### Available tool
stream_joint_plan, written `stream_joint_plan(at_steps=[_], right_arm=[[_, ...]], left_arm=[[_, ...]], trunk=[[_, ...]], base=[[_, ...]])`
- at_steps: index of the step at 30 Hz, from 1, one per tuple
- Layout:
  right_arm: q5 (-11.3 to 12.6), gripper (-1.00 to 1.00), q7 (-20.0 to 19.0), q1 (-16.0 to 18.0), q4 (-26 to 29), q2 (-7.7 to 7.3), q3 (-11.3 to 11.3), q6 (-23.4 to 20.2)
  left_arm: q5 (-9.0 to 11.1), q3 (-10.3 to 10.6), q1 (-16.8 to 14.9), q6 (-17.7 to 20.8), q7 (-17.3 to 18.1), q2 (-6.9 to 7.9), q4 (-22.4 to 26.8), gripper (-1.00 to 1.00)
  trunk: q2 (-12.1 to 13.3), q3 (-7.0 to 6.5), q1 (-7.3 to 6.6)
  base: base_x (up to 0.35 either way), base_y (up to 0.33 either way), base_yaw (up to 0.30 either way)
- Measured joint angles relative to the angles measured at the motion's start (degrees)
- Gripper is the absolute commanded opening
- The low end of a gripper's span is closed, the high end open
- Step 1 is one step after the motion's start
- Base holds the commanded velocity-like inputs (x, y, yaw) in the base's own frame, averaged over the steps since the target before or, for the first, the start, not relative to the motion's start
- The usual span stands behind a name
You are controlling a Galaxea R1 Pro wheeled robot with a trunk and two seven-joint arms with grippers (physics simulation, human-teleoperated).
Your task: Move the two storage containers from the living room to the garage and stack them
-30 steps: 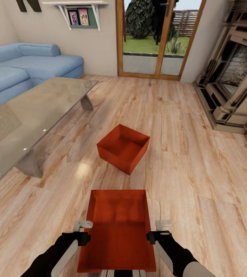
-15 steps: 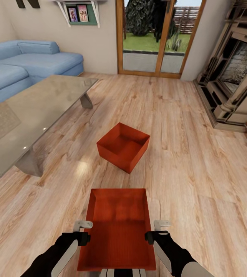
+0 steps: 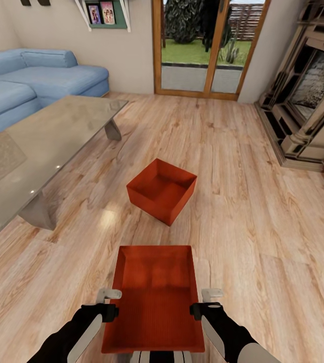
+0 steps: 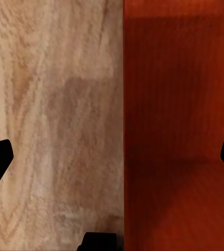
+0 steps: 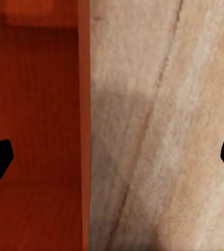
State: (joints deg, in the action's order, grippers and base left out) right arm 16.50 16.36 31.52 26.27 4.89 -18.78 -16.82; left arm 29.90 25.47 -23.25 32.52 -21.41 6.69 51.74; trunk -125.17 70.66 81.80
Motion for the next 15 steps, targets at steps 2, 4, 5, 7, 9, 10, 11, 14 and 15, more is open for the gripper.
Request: stream_joint_plan(at_steps=[2,4,5,7,9,10,11,14,15], right_arm=[[0.0,1.0,0.0,0.0,0.0,0.0,0.0,0.0],[0.0,1.0,0.0,0.0,0.0,0.0,0.0,0.0],[0.0,1.0,0.0,0.0,0.0,0.0,0.0,0.0],[0.0,1.0,0.0,0.0,0.0,0.0,0.0,0.0],[0.0,1.0,0.0,0.0,0.0,0.0,0.0,0.0],[0.0,1.0,0.0,0.0,0.0,0.0,0.0,0.0],[0.0,1.0,0.0,0.0,0.0,0.0,0.0,0.0],[0.0,1.0,0.0,0.0,0.0,0.0,0.0,0.0],[0.0,1.0,0.0,0.0,0.0,-0.02,0.0,0.0]], left_arm=[[0.0,0.0,0.0,0.0,0.0,0.0,0.0,1.0],[0.0,0.0,0.0,0.0,0.0,0.0,0.0,1.0],[0.0,0.0,0.0,0.0,0.0,0.0,0.0,1.0],[0.0,0.0,0.0,0.0,0.0,0.0,0.0,1.0],[0.0,0.0,0.0,0.0,0.0,0.0,0.0,1.0],[0.0,0.0,0.0,0.0,0.0,0.0,0.0,1.0],[0.0,0.0,0.0,0.0,0.0,0.0,0.0,1.0],[0.0,0.1,0.0,0.0,0.0,0.0,0.0,1.0],[0.0,0.1,0.0,0.0,0.0,0.0,0.0,1.0]], trunk=[[0.0,0.13,0.0],[0.0,0.28,0.0],[0.0,0.36,0.0],[0.0,0.53,0.0],[0.0,0.7,0.0],[0.0,0.79,0.0],[0.0,0.88,0.0],[0.0,1.15,0.0],[0.0,1.24,0.0]], base=[[0.0,0.0,0.0],[0.0,0.0,0.0],[0.0,0.0,0.0],[0.0,0.0,0.0],[0.0,0.0,0.0],[0.0,0.0,0.0],[0.0,0.0,0.0],[0.0,0.0,0.0],[0.0,0.0,0.0]])
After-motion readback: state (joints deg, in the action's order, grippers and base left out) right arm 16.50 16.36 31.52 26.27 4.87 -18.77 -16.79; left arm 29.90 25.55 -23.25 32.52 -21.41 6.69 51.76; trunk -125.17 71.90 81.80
